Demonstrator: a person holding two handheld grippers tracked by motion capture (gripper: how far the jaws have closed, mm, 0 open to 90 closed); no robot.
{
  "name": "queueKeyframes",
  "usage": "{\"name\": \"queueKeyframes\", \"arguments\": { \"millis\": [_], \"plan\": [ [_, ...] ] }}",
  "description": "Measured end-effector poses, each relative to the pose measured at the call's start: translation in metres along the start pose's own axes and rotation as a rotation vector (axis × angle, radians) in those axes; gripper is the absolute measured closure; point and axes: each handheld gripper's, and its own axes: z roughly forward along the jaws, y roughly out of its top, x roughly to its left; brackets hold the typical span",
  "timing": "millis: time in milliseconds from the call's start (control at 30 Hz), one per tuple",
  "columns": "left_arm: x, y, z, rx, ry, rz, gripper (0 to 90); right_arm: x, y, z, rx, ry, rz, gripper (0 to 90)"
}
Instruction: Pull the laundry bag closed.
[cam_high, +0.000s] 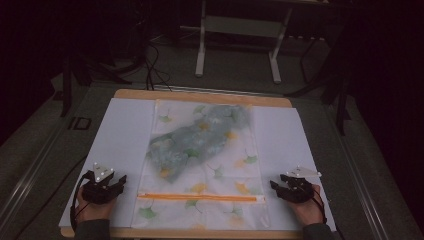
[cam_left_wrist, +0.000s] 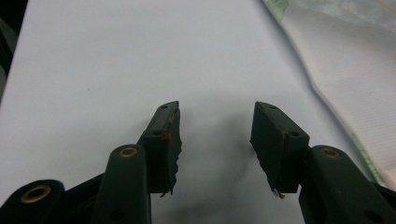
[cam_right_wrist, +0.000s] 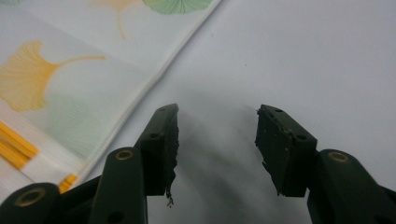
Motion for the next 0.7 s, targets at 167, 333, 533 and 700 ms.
{"name": "queueKeyframes", "arguments": {
  "millis": [167,333,533,700],
  "plan": [
    [0.000,0.000,0.000,-0.003,-0.035,0.001,52.4,0.001,0.000,0.000,0.000,-0.006,-0.010,49.4],
    [-0.001,0.001,0.000,0.009,-0.071,-0.002,54.6,0.001,0.000,-0.002,-0.010,-0.006,-0.009,51.0],
    [-0.001,0.002,-0.002,0.011,-0.091,0.012,55.5,0.004,0.002,-0.005,-0.029,0.012,-0.022,51.5],
    [0.000,0.002,-0.005,0.004,-0.108,0.008,55.3,0.010,0.006,-0.004,-0.034,0.034,-0.043,51.7]
  ]
}}
